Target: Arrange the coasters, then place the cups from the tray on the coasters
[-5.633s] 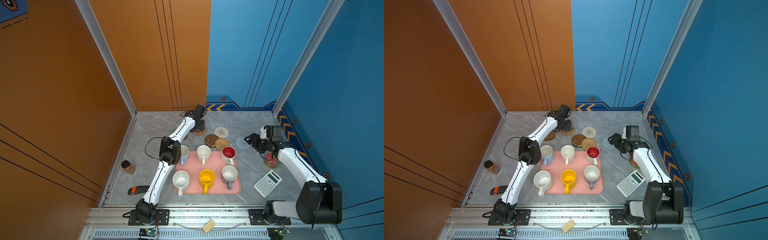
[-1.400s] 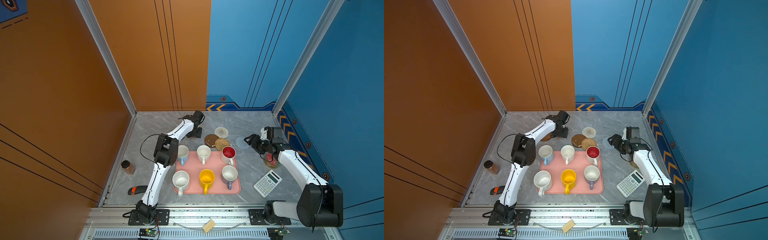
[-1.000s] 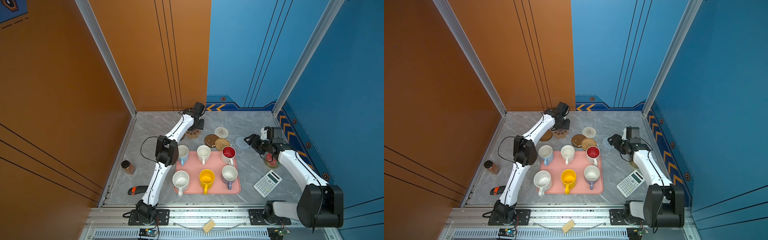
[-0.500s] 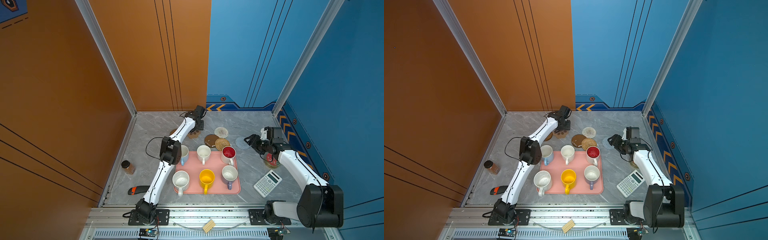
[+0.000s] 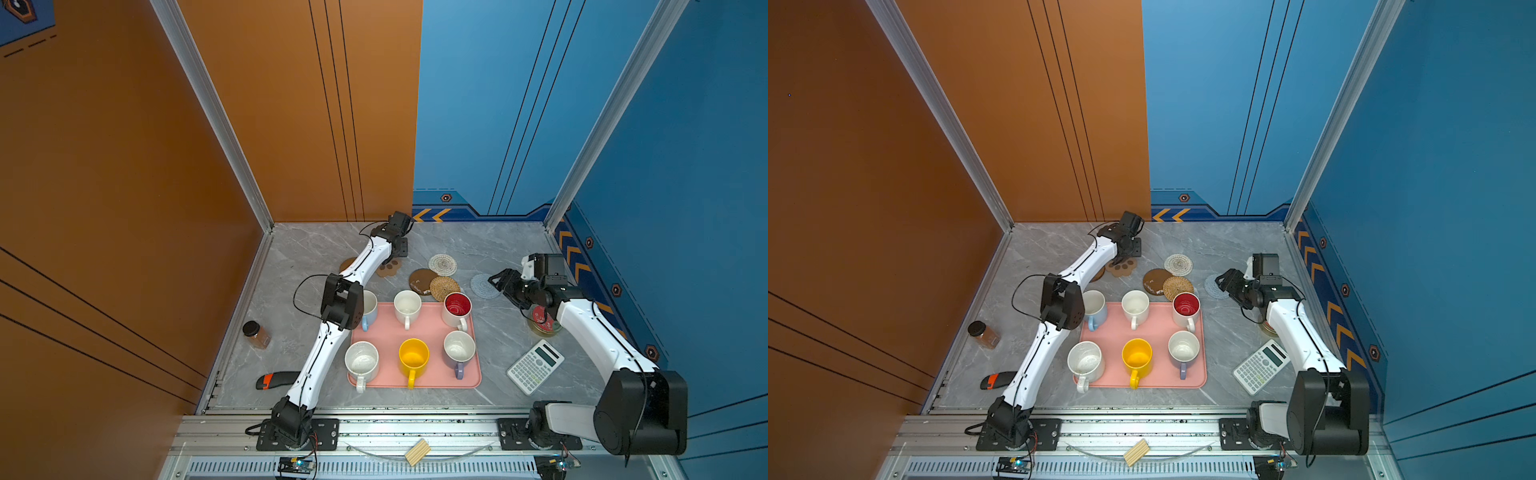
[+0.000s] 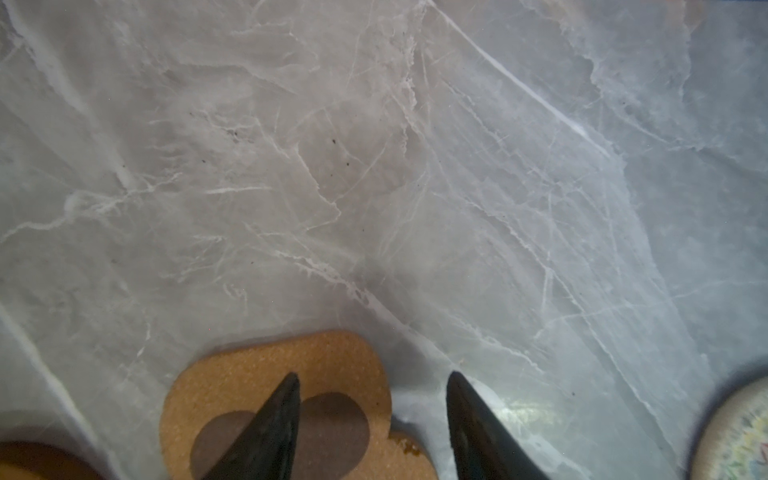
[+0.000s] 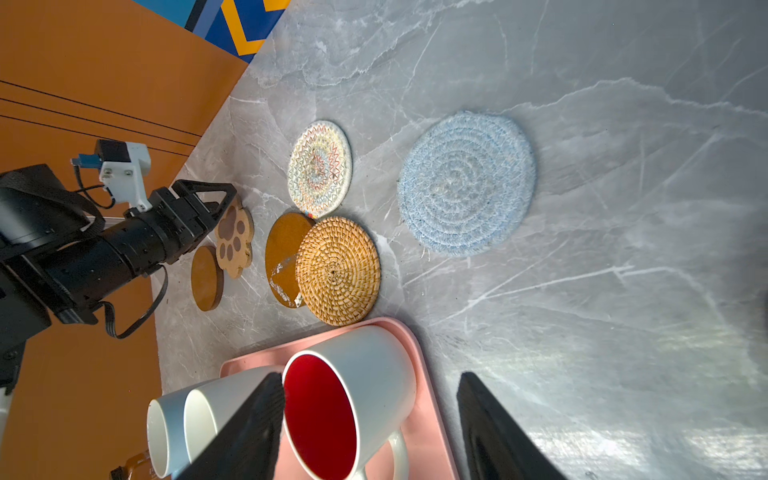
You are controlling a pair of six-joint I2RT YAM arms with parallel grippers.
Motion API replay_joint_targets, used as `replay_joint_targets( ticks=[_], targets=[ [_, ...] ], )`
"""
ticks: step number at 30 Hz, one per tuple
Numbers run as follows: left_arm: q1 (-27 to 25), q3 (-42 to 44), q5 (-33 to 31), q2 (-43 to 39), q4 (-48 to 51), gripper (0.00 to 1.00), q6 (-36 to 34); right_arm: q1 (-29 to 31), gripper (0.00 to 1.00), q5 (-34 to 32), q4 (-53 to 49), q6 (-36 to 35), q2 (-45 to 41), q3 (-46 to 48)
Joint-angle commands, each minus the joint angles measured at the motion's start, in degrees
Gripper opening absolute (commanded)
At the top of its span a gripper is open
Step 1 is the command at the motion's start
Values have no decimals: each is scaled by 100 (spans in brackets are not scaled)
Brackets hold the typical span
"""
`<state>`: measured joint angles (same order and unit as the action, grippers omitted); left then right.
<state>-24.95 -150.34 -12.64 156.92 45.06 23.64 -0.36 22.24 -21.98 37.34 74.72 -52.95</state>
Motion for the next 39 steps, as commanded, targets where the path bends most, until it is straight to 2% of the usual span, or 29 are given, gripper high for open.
replay_joint_targets(
  ticks=[1, 6, 15, 23, 39],
  targets=[
    [77, 114, -62, 58, -47, 56, 52, 9, 65, -83, -219, -105, -133, -172],
    [78, 567, -5, -150, -4, 54, 16, 18, 65, -75, -220, -65, -102, -176],
    [49, 785, 96, -248, 488, 50, -139, 106, 65, -114, -224, -8, -192, -186],
    [-78, 1595, -1, -701, 494, 46, -506, 134, 65, -141, -219, 15, -349, -87],
    [-80, 2703, 32, -1383, 486, 41, -755, 142, 65, -136, -219, 44, -564, 34]
  ],
)
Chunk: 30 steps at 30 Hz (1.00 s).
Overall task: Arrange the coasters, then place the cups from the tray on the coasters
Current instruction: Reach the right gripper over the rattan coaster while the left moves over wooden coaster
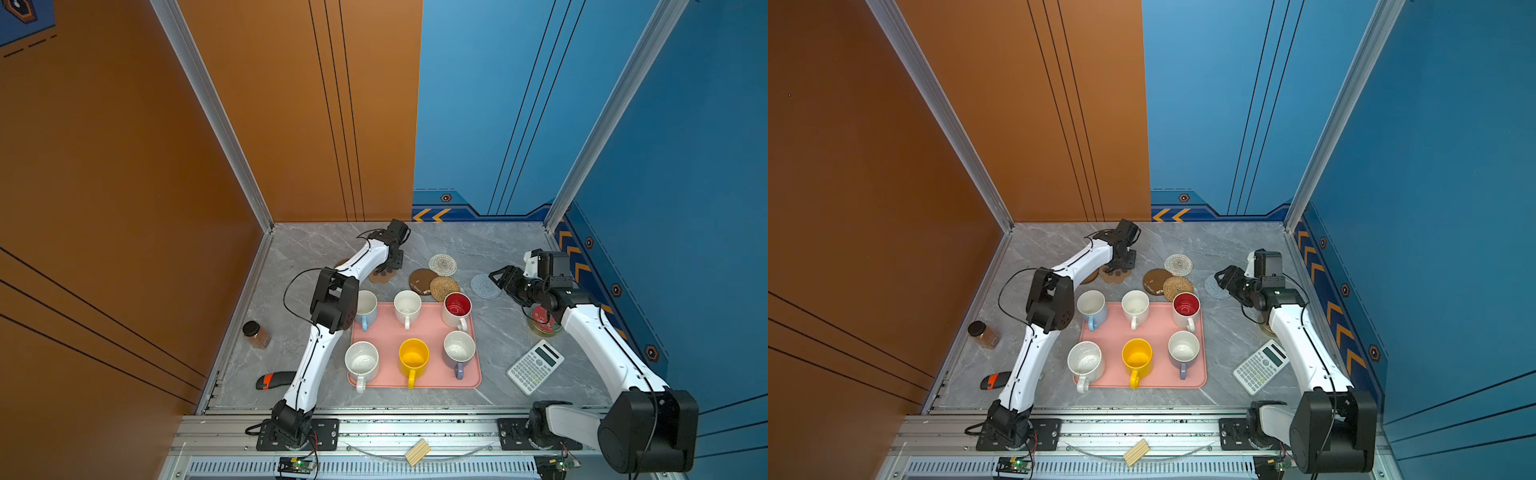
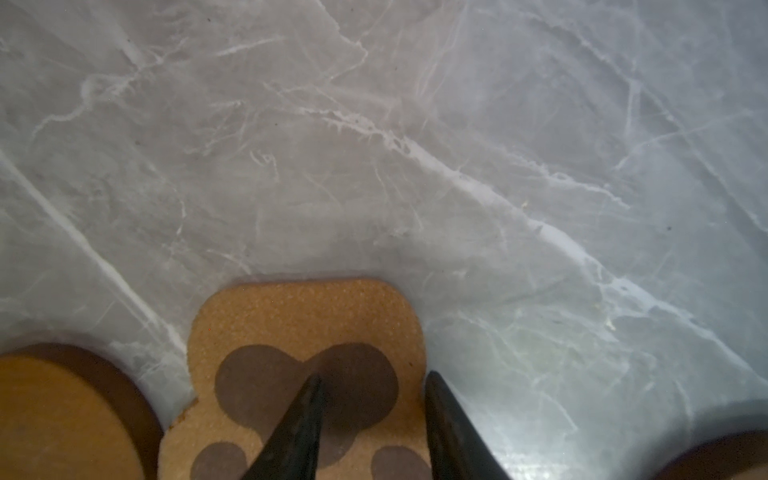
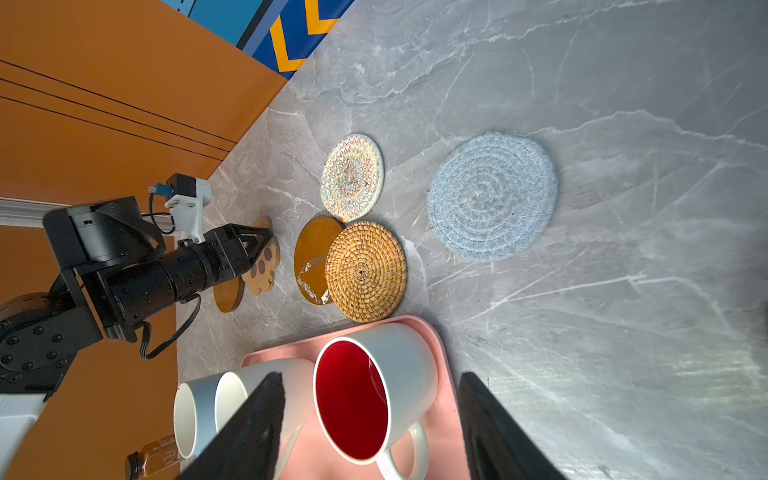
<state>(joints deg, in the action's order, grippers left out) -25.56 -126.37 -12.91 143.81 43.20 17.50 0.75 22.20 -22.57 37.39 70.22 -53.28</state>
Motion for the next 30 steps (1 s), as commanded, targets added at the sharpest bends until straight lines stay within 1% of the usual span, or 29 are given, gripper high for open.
replay_joint_targets(
  ticks=[1, 16, 21, 24, 30],
  targets=[
    [-19, 350, 62, -117, 664, 41, -149, 41, 65, -136, -162, 43, -114, 72],
    [82, 636, -202, -430, 668, 43, -264, 173, 65, -118, -82, 55, -22, 19],
    [106, 311, -209, -490, 680, 45, -299, 247, 65, -102, -55, 41, 136, -94],
    [102, -44, -204, -503, 679, 47, -317, 317, 65, -92, -62, 0, 299, -256],
    [-15, -617, -89, -621, 695, 50, -317, 441, 65, -101, -302, -210, 770, -828]
  ],
)
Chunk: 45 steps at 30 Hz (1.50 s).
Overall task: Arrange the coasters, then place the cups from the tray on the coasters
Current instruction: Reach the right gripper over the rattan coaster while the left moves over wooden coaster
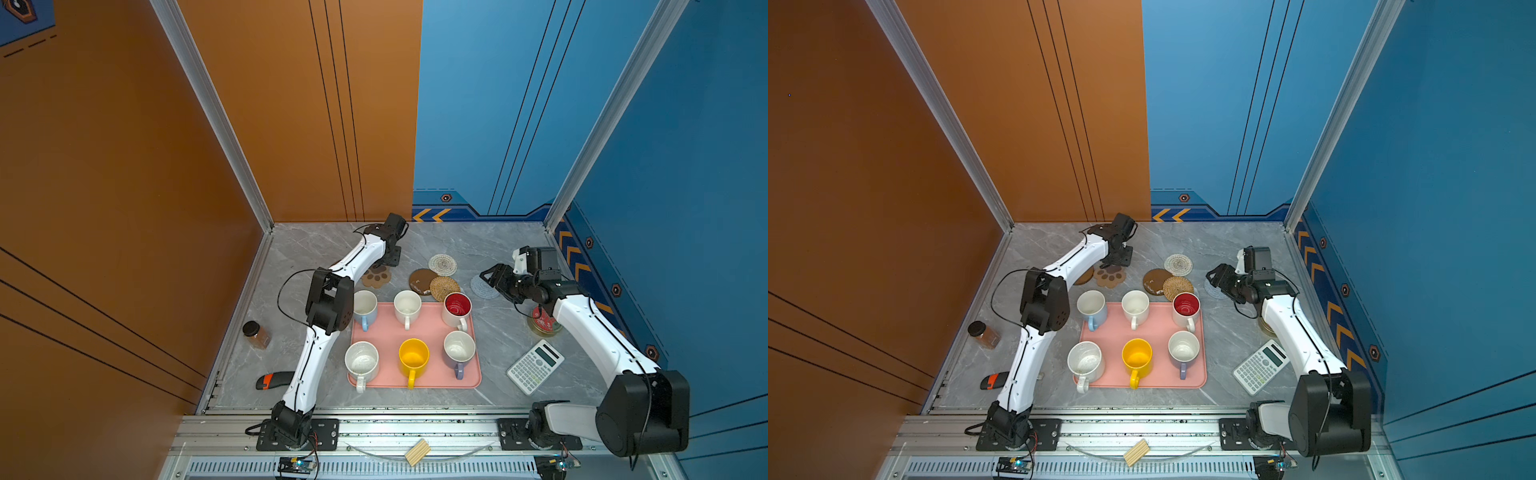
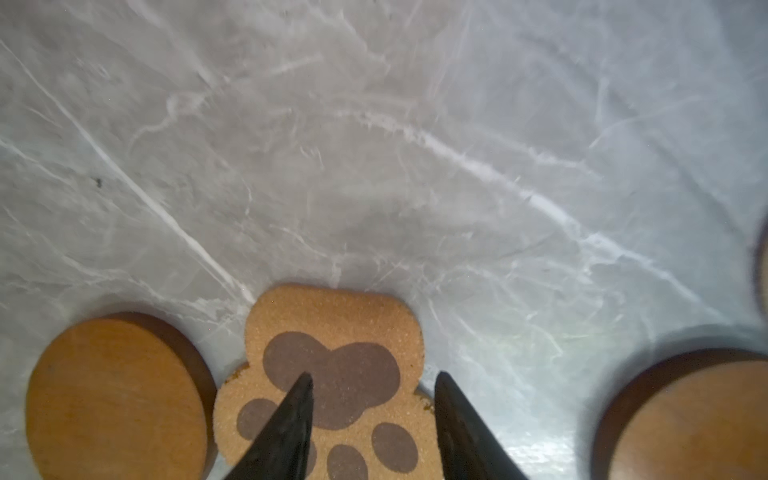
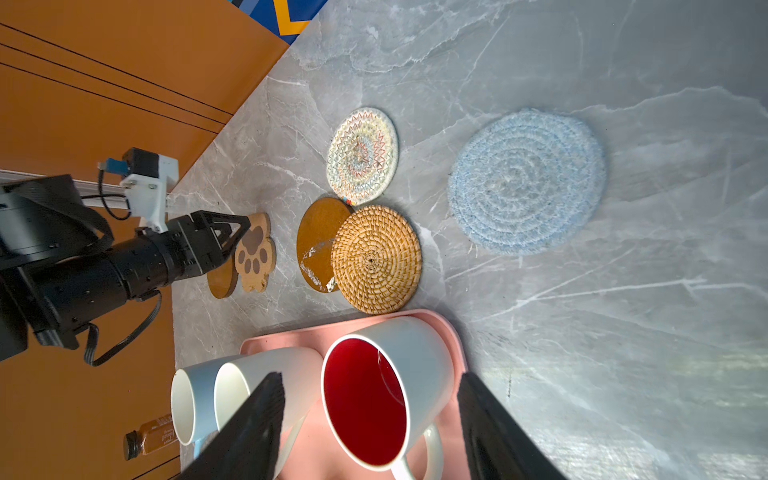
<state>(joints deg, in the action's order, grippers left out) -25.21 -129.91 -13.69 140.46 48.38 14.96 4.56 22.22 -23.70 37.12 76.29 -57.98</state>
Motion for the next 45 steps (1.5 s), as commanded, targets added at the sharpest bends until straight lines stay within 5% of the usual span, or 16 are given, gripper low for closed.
replay_joint_targets(
  ticks=[1, 5, 16, 22, 31, 45],
  targets=[
    [-98, -312, 33, -316, 180, 50, -79, 78, 65, -97, -241, -240, 254, -470],
    [-336, -399, 277, -427, 180, 52, -288, 115, 59, -120, -559, -521, 746, -1035],
    [-831, -79, 1314, -452, 243, 47, -450, 287, 8, 300, -1613, -1414, 2718, -2947],
    [-988, -96, 1472, -255, 302, 42, -367, 411, 21, 343, -2109, -1756, 3733, -3787],
    [-1063, -55, 1418, -128, 365, 41, -276, 638, 28, 686, -2334, -2001, 4640, -4131],
    [-1066, 110, 1365, -168, 369, 41, -239, 909, 24, 450, -2579, -2140, 5222, -4110]
  ],
)
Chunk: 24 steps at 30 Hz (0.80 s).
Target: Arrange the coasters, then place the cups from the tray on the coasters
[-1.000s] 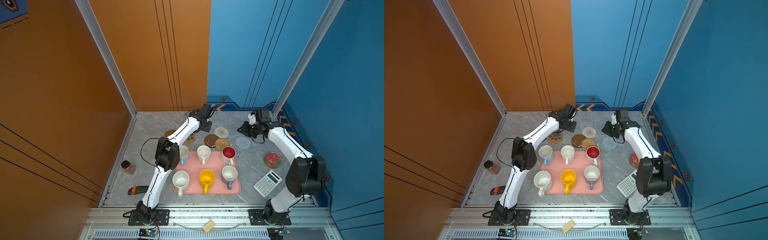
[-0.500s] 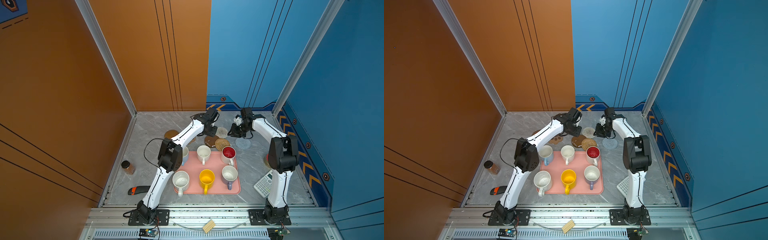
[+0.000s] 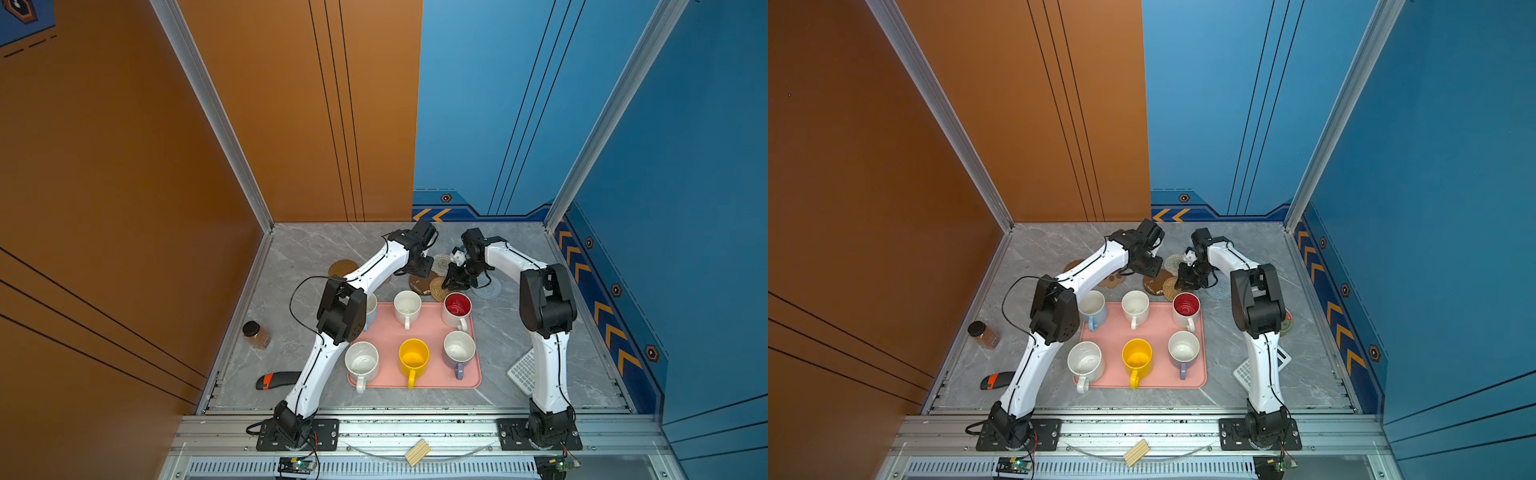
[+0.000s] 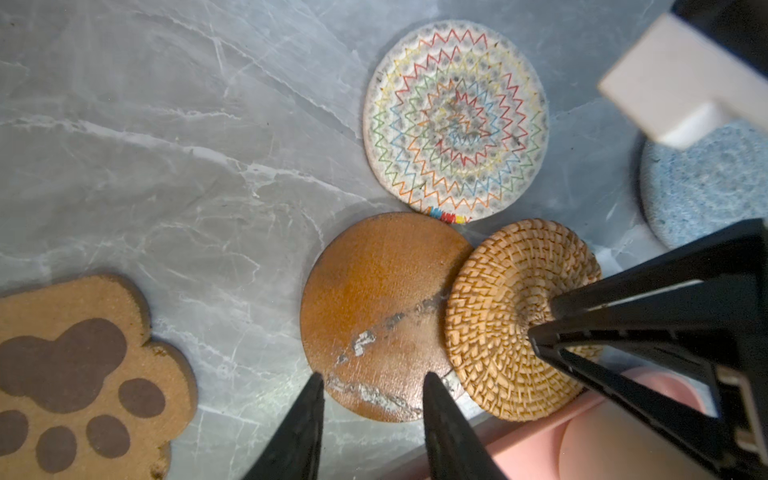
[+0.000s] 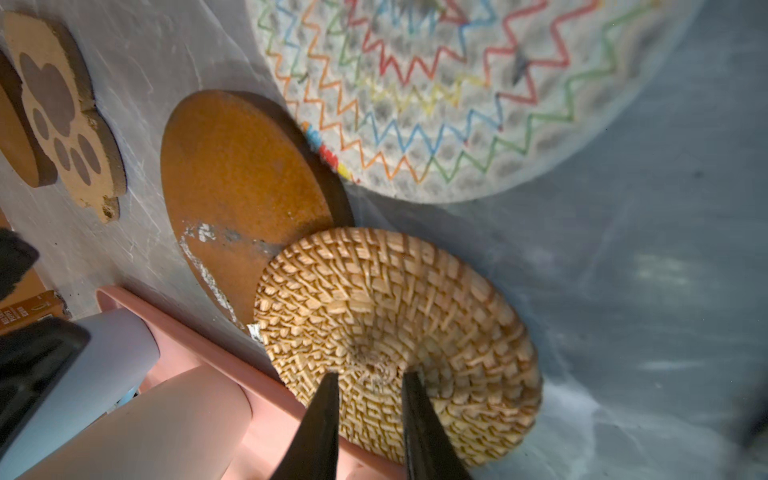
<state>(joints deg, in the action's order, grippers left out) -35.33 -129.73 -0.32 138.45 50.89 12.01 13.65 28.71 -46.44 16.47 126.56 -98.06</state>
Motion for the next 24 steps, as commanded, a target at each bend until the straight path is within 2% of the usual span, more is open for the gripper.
replay_joint_targets(
  ticks=[1, 13, 24],
  targets=[
    [-53, 97, 23, 24, 119, 41, 56, -21, 24, -238, -315, -63, 223, -107],
    [-68, 132, -56, -46, 163, 42, 47, -332, 18, -406, -331, 49, 442, -104],
    [-154, -121, -59, 98, 167, 43, 60, -591, 16, -507, -330, 89, 353, -103]
  ],
)
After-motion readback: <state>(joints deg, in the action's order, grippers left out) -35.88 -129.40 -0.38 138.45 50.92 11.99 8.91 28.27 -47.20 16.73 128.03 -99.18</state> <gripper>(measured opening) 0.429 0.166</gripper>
